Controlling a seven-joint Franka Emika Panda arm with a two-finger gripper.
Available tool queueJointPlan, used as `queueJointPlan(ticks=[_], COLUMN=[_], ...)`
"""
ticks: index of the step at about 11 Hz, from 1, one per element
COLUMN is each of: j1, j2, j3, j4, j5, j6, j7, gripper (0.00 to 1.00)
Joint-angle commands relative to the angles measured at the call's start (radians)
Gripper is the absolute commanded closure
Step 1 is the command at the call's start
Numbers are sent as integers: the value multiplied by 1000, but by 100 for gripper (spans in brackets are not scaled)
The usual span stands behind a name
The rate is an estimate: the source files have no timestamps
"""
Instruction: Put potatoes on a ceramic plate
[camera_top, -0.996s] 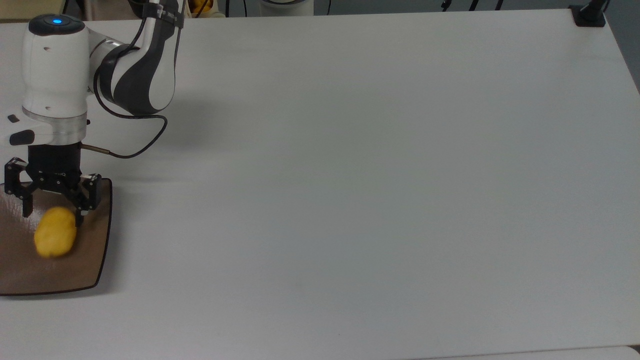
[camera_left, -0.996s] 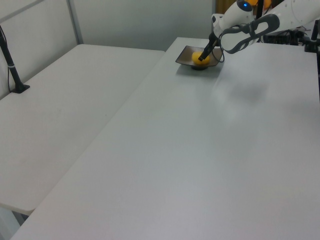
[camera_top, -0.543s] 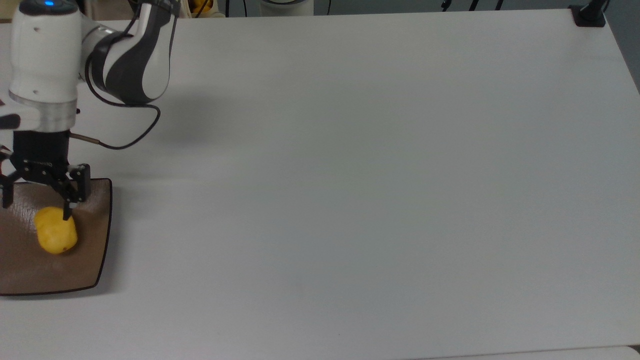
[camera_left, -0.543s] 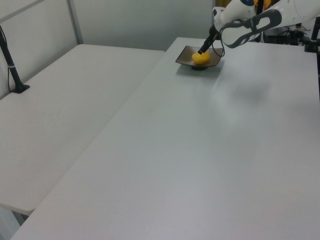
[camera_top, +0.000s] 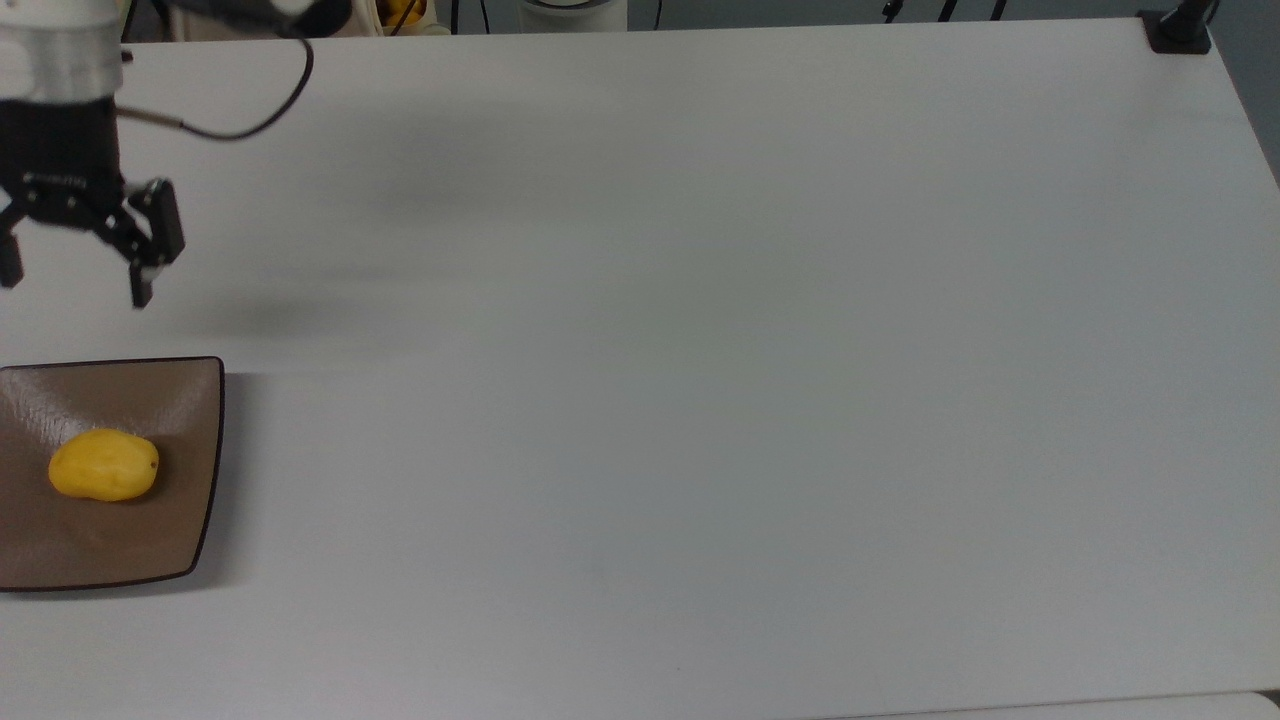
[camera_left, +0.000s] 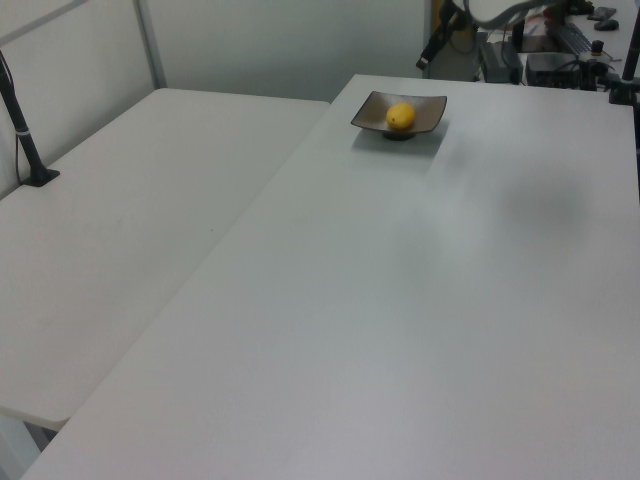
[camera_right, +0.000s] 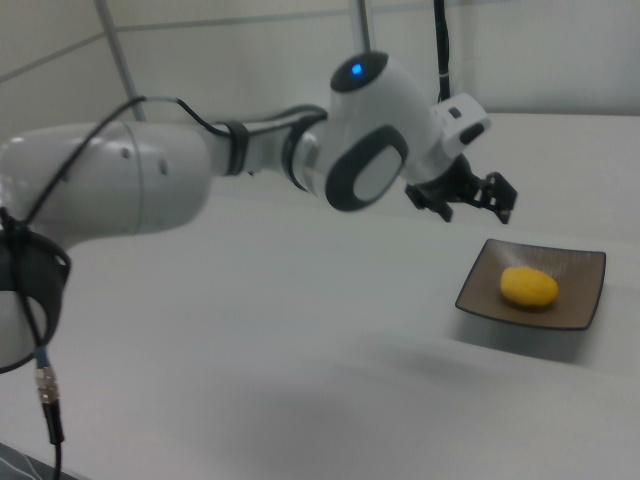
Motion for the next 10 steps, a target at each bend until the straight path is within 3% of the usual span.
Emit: queueJointPlan(ticks=[1,8,10], j1=[47,195,232], j2=[-212,-440,-470], j3=[2,11,48], j4=[-75,-75,-80], j5=[10,14,14], j6=[-374,-790,-844], j7=[72,313,410], gripper=[0,0,0])
